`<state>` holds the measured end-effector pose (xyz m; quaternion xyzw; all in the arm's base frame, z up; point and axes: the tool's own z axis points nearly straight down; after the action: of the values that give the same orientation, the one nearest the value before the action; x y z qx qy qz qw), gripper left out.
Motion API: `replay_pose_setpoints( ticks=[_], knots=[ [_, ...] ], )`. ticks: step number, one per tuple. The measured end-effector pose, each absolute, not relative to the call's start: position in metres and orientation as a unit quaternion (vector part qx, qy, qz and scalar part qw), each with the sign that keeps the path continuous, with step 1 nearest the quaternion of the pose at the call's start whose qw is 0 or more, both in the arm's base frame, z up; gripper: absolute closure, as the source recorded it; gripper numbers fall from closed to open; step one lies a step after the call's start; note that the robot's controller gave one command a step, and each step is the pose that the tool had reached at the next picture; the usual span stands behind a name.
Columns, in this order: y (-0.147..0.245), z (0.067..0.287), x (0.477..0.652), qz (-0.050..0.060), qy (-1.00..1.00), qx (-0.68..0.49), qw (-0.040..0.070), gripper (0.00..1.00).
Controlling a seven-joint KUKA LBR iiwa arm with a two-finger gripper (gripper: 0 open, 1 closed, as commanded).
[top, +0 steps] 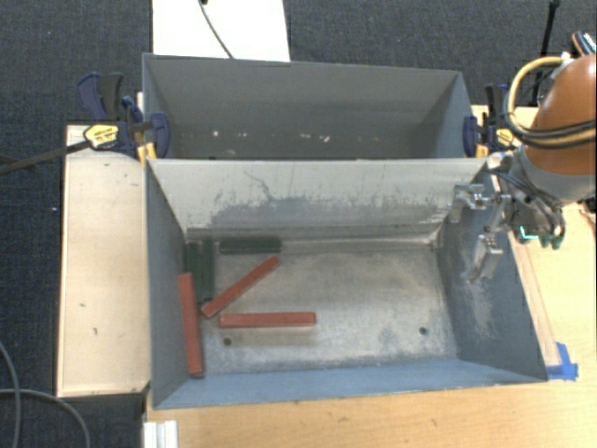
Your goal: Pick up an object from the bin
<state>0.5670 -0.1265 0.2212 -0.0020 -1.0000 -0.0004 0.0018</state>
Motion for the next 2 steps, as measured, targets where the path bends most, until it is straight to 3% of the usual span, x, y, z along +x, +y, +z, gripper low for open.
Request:
replay_pose_setpoints(
  ticks=[1,2],
  knots=[
    [-0.053,0.115,0.504,-0.002,-1.000,0.003,0.005,0.00],
    [-0.016,0.148,0.577,-0.001,-1.000,0.004,-0.006,0.00]
  ],
)
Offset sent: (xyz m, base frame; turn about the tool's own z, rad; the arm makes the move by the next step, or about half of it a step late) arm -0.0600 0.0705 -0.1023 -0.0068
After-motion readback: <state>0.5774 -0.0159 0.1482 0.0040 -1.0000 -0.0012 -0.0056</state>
